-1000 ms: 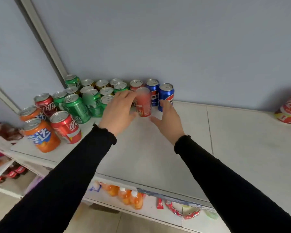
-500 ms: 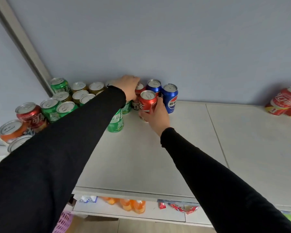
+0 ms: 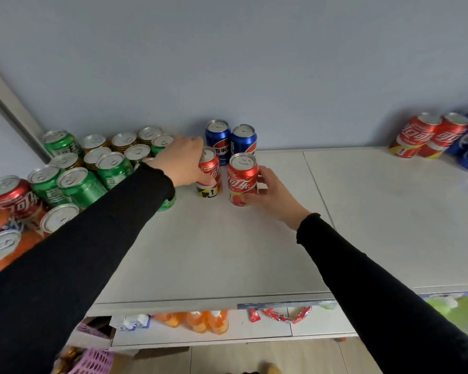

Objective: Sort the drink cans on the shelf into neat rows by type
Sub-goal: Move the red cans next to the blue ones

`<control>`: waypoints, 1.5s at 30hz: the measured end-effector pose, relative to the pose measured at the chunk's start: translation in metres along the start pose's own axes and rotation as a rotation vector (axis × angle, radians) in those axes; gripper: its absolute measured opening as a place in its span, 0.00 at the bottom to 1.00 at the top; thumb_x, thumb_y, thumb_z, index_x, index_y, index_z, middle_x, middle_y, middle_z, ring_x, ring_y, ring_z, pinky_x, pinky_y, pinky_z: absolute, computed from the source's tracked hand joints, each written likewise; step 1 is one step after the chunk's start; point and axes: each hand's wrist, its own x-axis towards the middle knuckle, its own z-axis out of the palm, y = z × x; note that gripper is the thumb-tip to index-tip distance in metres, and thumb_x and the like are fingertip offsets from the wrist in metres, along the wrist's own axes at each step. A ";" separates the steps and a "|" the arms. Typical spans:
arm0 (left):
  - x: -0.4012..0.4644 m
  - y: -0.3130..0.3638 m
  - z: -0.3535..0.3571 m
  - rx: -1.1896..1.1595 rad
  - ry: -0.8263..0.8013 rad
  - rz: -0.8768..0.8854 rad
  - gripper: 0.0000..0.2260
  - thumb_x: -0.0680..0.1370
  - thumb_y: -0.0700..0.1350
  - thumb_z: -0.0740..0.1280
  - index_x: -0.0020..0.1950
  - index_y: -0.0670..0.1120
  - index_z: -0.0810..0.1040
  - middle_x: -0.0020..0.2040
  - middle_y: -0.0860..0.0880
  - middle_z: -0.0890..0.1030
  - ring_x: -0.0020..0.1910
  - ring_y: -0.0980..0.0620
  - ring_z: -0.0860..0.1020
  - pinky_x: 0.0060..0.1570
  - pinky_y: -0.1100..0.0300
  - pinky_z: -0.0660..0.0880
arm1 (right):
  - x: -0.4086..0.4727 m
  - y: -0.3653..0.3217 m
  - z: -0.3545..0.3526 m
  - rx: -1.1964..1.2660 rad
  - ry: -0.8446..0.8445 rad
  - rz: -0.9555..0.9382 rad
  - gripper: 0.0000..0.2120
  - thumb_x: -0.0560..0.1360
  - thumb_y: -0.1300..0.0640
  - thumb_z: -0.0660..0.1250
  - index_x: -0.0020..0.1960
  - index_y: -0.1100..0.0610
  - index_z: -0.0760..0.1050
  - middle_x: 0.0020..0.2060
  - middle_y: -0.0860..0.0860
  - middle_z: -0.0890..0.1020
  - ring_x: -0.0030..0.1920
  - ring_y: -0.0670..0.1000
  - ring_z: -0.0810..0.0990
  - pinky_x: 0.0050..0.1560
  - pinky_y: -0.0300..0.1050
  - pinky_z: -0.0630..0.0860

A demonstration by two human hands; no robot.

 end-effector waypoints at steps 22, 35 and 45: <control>0.030 0.260 0.048 -0.624 0.203 0.217 0.31 0.64 0.53 0.81 0.61 0.53 0.68 0.57 0.53 0.78 0.53 0.51 0.78 0.48 0.57 0.72 | -0.102 0.084 -0.226 0.009 0.622 0.061 0.34 0.68 0.51 0.79 0.69 0.52 0.68 0.62 0.49 0.76 0.59 0.48 0.78 0.56 0.41 0.78; 0.123 0.483 0.071 -0.705 0.244 0.213 0.31 0.67 0.50 0.80 0.65 0.55 0.69 0.60 0.53 0.78 0.57 0.53 0.79 0.57 0.53 0.77 | -0.103 0.163 -0.421 -0.018 0.589 0.101 0.36 0.73 0.53 0.76 0.76 0.53 0.64 0.68 0.50 0.76 0.65 0.48 0.74 0.63 0.42 0.70; 0.151 0.508 0.082 -0.604 0.293 0.113 0.36 0.69 0.47 0.79 0.73 0.51 0.66 0.62 0.47 0.74 0.60 0.47 0.77 0.61 0.49 0.76 | -0.077 0.178 -0.437 -0.083 0.597 0.009 0.34 0.73 0.50 0.75 0.73 0.51 0.62 0.68 0.49 0.75 0.64 0.48 0.76 0.59 0.41 0.72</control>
